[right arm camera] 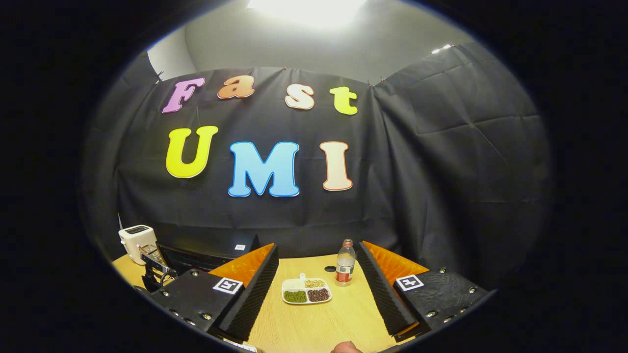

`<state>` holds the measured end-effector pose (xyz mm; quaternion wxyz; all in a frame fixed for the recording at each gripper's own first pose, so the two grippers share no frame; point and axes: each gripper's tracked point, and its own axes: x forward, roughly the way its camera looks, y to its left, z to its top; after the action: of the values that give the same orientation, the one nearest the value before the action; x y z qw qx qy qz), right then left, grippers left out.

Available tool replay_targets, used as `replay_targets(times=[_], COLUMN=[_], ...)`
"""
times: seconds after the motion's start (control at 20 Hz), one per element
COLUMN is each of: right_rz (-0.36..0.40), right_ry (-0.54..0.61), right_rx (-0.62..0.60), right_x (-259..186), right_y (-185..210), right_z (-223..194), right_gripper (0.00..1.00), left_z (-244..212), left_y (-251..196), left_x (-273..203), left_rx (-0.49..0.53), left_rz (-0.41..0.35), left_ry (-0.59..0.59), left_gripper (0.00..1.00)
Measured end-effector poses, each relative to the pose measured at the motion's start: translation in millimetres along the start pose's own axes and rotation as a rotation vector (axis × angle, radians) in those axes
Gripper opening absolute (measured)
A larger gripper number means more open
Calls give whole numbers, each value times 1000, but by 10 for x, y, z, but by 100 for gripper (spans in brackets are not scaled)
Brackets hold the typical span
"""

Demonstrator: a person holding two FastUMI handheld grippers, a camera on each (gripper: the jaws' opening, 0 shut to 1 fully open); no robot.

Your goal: Open the electric oven with the left hand, put the food in, and close the electric oven.

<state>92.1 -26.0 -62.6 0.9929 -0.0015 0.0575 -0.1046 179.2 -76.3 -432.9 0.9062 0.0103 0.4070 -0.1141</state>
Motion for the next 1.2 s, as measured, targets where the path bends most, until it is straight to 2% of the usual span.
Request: replay_targets(times=[0.15, 0.2, 0.25, 0.35, 0.5, 0.6, 0.85, 1.0, 1.05, 1.1, 1.2], right_rz=[4, 7, 12, 41, 57, 72, 92, 101, 100, 100, 95], right_ry=[10, 12, 10, -3, -9, -8, -15, -12, -9, -7, -5], right_rx=[-1, 3, 6, 11, 5, 13, 13, 15, 18, 24, 32], right_x=[20, 19, 18, 23, 52, 55, 50, 60, 65, 78, 109], right_y=[27, 42, 63, 142, 210, 266, 348, 354, 354, 360, 354], right_z=[-33, -34, -23, 8, 19, 29, 47, 50, 45, 50, 41], right_gripper=[98, 98, 98, 98, 98, 98, 98, 98, 98, 98, 98], left_z=[23, 24, 30, 43, 147, 232, 541, 757, 826, 874, 1040], left_y=[3, -1, 1, 7, 3, 12, 28, 65, 71, 71, 84], left_x=[24, 34, 28, 19, -77, -165, -349, -414, -436, -461, -494], left_rx=[-5, -9, -7, -14, -14, -17, -41, -66, -69, -66, -47], left_rz=[11, 12, 12, 8, 7, 8, 2, -4, -7, -9, -11], left_ry=[-5, -10, -9, -3, -31, -59, -127, -168, -182, -195, -234], left_gripper=[97, 100, 94, 94, 100, 97, 100, 94, 97, 94, 97])
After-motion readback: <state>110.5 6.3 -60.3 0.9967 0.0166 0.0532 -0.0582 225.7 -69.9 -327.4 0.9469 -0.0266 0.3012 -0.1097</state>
